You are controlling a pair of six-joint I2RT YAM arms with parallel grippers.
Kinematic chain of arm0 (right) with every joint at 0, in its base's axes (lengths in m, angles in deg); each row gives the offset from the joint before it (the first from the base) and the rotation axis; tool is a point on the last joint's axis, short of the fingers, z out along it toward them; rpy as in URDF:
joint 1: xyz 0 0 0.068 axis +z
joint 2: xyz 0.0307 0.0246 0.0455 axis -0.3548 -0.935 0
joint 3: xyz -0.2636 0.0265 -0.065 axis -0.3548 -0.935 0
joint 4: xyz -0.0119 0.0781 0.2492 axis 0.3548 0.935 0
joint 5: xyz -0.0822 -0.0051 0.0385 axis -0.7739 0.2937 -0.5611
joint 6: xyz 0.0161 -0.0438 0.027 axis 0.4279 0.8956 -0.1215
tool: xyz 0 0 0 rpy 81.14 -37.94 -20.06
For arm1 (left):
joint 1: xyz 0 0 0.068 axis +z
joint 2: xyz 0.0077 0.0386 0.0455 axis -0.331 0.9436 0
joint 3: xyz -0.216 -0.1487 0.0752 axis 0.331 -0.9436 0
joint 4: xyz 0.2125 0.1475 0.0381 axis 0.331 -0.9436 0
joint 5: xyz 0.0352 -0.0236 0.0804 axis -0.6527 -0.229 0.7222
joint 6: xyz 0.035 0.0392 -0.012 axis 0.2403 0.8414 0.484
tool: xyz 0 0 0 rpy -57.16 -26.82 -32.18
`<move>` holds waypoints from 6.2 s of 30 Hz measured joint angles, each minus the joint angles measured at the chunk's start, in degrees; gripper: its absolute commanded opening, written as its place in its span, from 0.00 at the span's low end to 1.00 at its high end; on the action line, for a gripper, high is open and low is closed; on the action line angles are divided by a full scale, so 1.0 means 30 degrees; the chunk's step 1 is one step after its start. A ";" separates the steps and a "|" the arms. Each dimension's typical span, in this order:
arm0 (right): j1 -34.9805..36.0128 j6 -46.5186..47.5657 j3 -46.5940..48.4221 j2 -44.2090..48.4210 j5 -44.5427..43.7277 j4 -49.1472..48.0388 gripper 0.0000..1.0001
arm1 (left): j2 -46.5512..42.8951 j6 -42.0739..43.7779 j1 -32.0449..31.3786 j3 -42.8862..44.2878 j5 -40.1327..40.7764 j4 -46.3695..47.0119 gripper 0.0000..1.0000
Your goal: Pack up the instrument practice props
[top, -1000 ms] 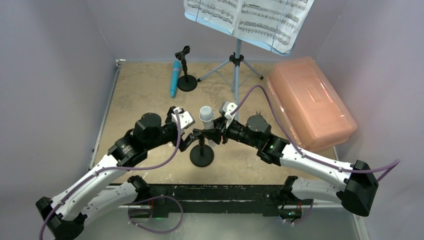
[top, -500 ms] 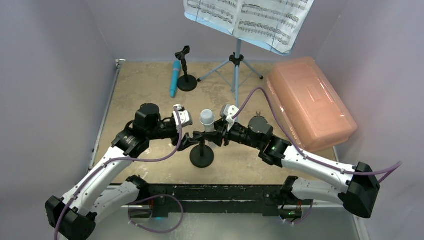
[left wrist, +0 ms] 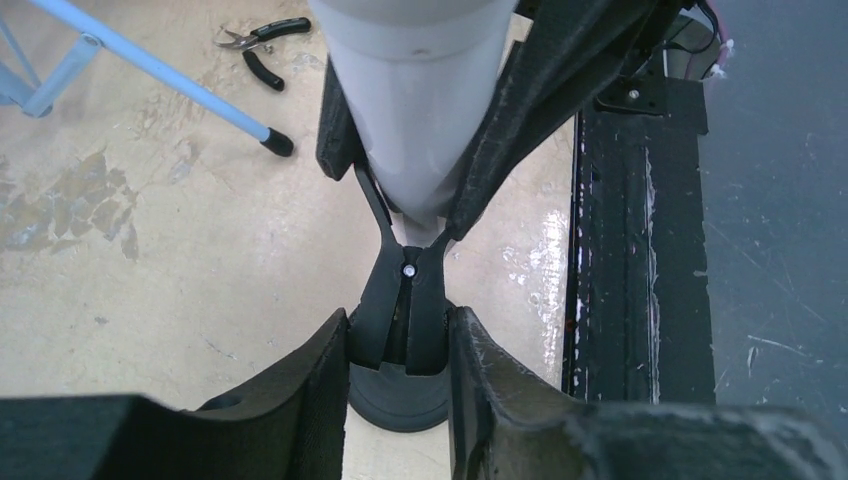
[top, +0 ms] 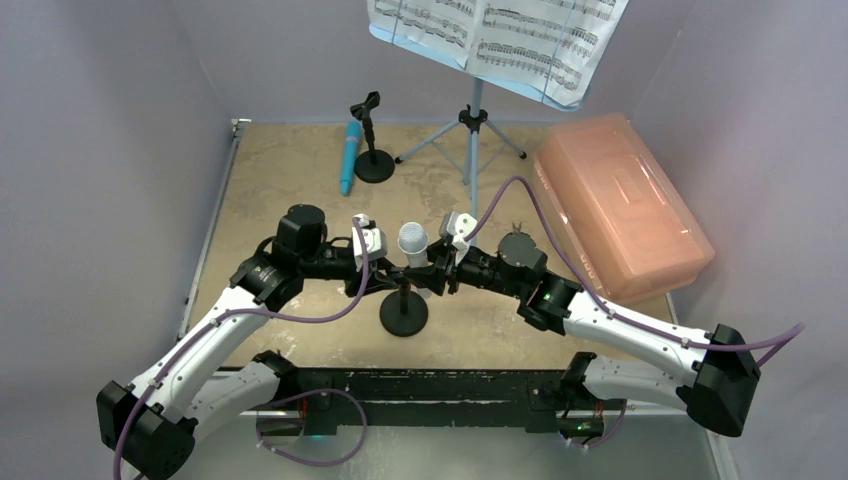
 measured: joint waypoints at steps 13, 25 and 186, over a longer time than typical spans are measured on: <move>0.0029 -0.0058 0.0000 0.0066 0.0189 -0.0073 0.07 | -0.1188 -0.0087 0.0029 -0.0335 0.0809 -0.0590 0.00; 0.0029 -0.0291 0.0000 0.2390 -0.1960 0.0940 0.06 | -0.1654 -0.0612 0.0029 -0.0357 0.1647 -0.0597 0.34; -0.0685 -0.7424 -0.4204 0.2324 -1.6371 -0.3089 0.98 | 2.7365 -0.9092 0.9872 1.9445 1.1417 0.4838 0.51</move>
